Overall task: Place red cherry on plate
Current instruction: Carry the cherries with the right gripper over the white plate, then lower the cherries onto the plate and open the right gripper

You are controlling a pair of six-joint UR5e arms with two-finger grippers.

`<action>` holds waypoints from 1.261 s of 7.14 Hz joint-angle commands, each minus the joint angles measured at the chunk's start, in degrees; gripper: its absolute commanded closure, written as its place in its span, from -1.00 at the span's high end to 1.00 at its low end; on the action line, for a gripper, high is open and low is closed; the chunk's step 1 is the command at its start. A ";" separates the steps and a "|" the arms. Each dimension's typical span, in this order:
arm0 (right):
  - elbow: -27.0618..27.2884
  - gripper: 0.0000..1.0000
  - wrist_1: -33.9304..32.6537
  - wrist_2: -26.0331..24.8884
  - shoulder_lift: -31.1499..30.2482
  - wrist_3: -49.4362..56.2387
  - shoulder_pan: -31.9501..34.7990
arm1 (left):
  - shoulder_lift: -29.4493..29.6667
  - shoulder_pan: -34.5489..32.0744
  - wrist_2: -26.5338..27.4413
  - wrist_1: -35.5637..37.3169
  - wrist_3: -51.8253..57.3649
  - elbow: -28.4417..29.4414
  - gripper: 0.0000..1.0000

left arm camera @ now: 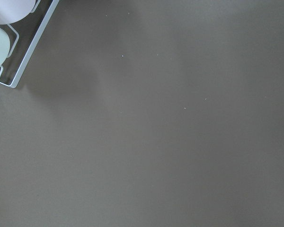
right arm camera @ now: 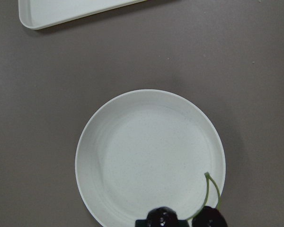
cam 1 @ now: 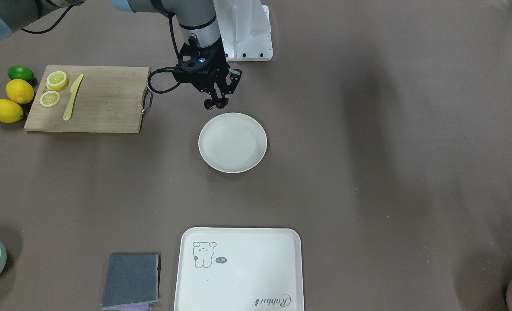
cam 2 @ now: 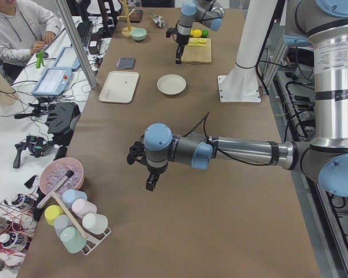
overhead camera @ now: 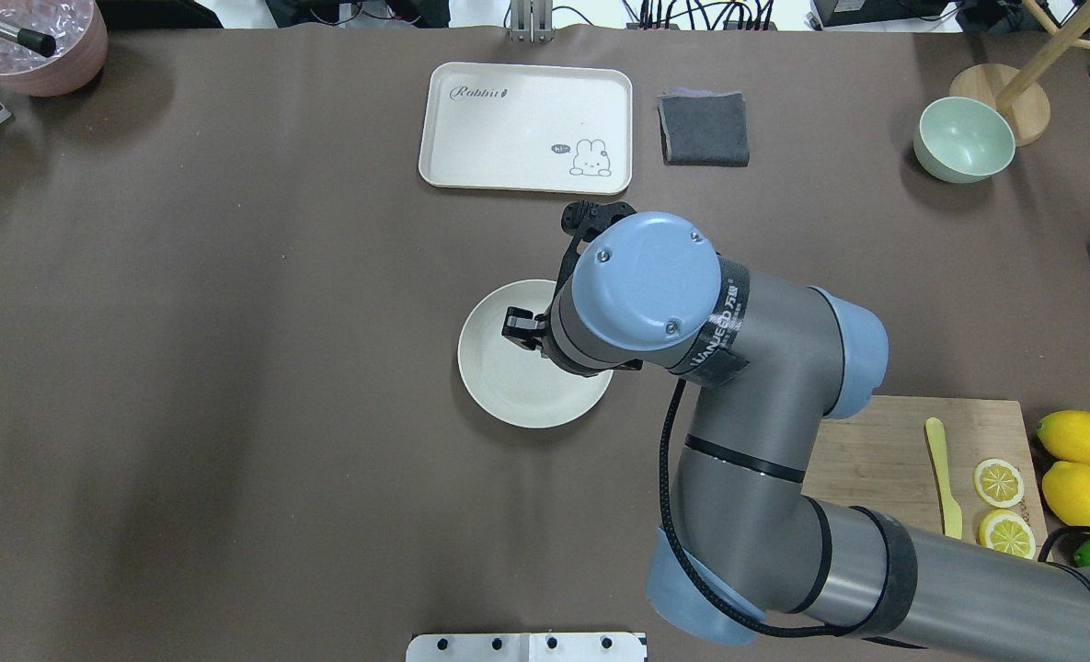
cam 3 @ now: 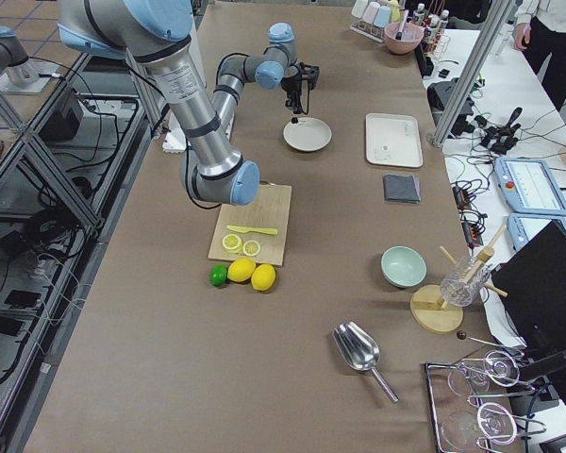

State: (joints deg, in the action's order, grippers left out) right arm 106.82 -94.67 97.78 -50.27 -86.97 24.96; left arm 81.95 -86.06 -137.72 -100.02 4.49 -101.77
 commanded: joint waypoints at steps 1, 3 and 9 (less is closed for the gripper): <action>-1.96 -1.00 0.72 -6.60 -0.62 -2.92 -3.93 | -0.29 0.02 0.00 -0.18 0.08 -0.09 0.96; -2.76 -0.85 0.81 -8.75 -0.45 -4.26 -5.09 | -0.47 -0.07 -0.09 -0.88 0.00 0.00 0.96; -1.45 1.00 -0.06 -7.10 -2.01 -0.68 -1.52 | -0.56 -0.07 -0.09 -0.88 -0.18 -0.53 0.96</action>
State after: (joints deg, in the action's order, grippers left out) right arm 104.47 -94.06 89.45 -51.03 -90.02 21.09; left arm 81.39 -86.13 -137.81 -100.90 4.41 -102.04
